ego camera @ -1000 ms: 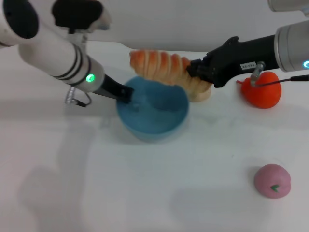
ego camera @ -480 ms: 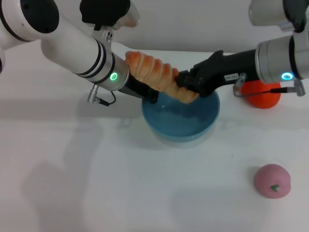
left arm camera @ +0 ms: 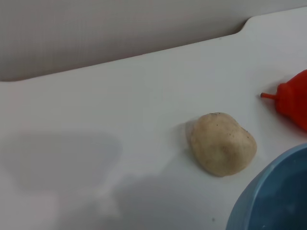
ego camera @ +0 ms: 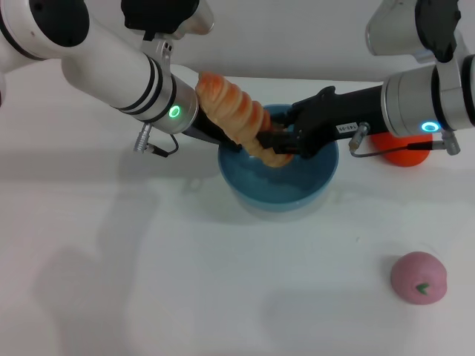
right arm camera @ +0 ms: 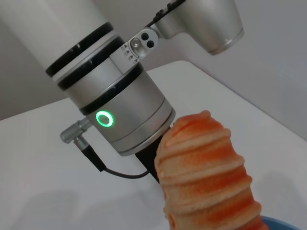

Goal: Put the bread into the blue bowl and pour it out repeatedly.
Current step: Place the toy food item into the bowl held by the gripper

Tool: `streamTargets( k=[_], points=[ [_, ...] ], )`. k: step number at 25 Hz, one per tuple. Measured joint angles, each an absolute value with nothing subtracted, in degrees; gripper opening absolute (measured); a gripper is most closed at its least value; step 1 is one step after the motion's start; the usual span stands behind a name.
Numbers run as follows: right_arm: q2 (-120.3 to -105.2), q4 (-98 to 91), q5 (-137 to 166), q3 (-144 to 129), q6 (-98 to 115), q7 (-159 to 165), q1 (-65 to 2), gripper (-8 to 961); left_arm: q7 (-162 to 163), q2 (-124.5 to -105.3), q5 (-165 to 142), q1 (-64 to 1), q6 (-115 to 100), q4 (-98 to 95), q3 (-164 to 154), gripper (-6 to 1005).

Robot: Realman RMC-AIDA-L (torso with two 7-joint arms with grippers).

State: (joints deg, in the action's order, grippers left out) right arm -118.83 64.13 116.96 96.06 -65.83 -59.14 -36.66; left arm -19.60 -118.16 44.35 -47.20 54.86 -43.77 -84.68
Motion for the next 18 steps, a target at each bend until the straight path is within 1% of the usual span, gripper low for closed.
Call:
streamTargets(
  k=[3, 8, 18],
  points=[
    [-118.80, 65.1, 116.9, 96.1, -65.9, -59.1, -35.9, 400, -19.6, -118.16, 44.4, -47.1, 54.8, -43.8, -84.5, 0],
    [-118.68, 68.1, 117.0, 96.2, -66.1, -58.6, -33.7, 491, -19.6, -118.09, 44.1, -47.1, 54.8, -43.8, -84.2, -1],
    [-118.48, 76.2, 117.3, 100.0, -66.0, -56.9, -26.7, 491, -19.6, -117.70, 43.8, -47.6, 54.9, -43.8, -83.3, -1]
  ],
)
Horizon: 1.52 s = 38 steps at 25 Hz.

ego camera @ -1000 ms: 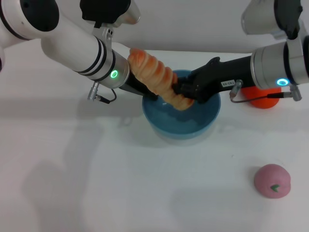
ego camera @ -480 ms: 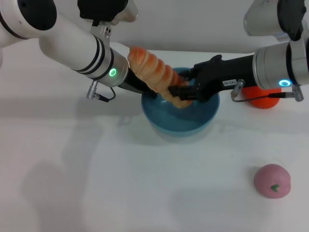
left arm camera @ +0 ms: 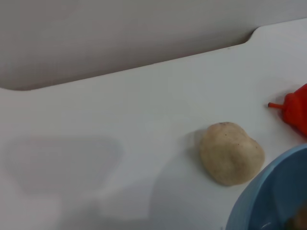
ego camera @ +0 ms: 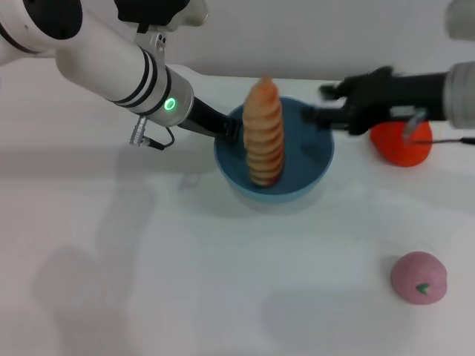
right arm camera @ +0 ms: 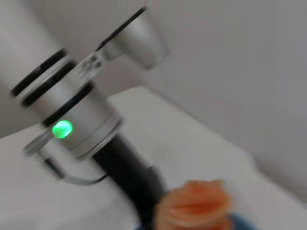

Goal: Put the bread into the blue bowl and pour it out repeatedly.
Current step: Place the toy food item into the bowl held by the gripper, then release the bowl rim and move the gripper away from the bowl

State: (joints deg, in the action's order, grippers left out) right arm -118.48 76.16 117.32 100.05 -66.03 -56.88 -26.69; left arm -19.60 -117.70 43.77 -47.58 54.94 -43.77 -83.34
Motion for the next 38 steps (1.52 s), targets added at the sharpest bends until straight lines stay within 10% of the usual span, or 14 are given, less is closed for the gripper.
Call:
streamTargets(
  k=[38],
  points=[
    [-118.58, 72.4, 111.6, 117.3, -45.3, -58.1, -21.8, 490, -20.5, -118.63, 51.8, -45.6, 51.3, -39.7, -95.9, 79]
  ],
)
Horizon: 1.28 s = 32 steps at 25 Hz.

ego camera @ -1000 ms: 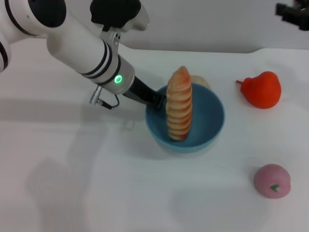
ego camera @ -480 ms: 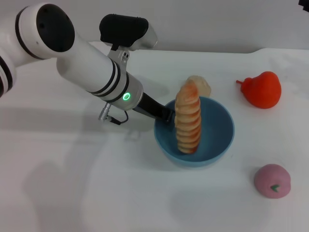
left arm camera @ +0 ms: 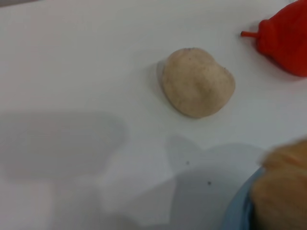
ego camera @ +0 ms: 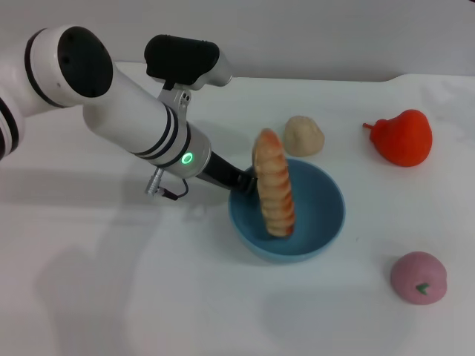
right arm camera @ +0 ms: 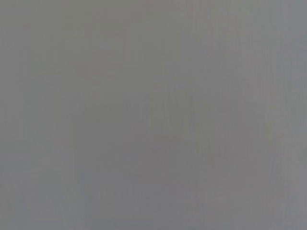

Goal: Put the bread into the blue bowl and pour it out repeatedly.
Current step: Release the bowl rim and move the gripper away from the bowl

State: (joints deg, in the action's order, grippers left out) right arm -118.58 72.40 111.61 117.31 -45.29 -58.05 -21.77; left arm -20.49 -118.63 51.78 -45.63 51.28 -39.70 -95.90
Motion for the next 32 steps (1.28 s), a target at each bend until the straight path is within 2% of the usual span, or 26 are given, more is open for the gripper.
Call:
streamTargets(
  k=[7, 12, 18, 32],
  points=[
    [-118.53, 71.8, 110.0, 117.4, -45.3, -58.1, -21.7, 491, -19.7, -118.44, 51.8, -46.1, 52.7, -39.4, -95.3, 141],
    [-118.64, 71.7, 110.0, 117.5, -45.3, -58.1, -21.0, 491, -20.2, -118.01, 51.5, -45.3, 52.9, -40.3, -90.1, 373],
    [-118.73, 71.6, 110.0, 117.5, -45.3, -58.1, -20.1, 491, -20.5, -117.56, 51.0, -44.7, 52.9, -40.3, -89.0, 515],
    [-118.66, 69.1, 109.7, 119.0, -46.2, -57.9, -19.8, 491, -26.3, -117.65, 51.0, -39.6, 51.6, -44.6, -80.1, 507]
  ],
)
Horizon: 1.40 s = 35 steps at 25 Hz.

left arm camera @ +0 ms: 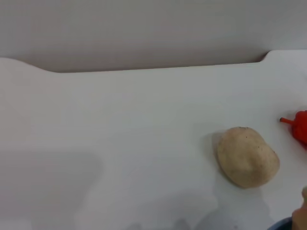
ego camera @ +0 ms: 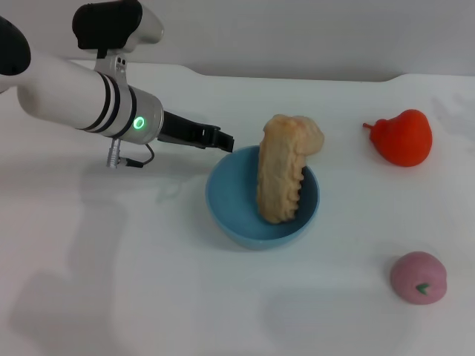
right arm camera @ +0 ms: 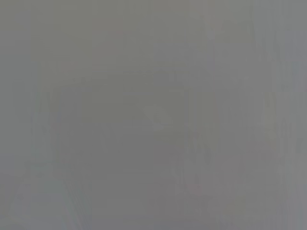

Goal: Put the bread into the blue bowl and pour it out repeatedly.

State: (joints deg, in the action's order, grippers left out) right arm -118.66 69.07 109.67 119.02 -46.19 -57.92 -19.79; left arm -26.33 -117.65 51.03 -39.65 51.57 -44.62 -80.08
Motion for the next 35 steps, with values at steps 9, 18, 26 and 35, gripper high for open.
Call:
streamTargets(
  k=[9, 18, 26, 35],
  points=[
    [-118.59, 68.7, 108.7, 119.7, -46.2, -58.0, -19.6, 491, -26.4, -117.68, 51.1, -39.4, 51.7, -45.3, -80.0, 506],
    [-118.62, 65.8, 106.9, 122.9, -46.0, -58.0, -19.5, 491, -27.2, -117.85, 51.6, -32.6, 43.6, -55.6, -79.9, 505],
    [-118.39, 56.5, 102.1, 132.0, -45.9, -58.9, -21.2, 491, -28.5, -118.04, 54.0, -25.9, 23.5, -57.4, -83.8, 505],
    [-118.55, 50.3, 98.5, 134.7, -45.3, -73.3, -22.4, 491, -28.5, -117.82, 53.0, -18.7, -18.7, -54.8, -104.5, 505]
  ],
)
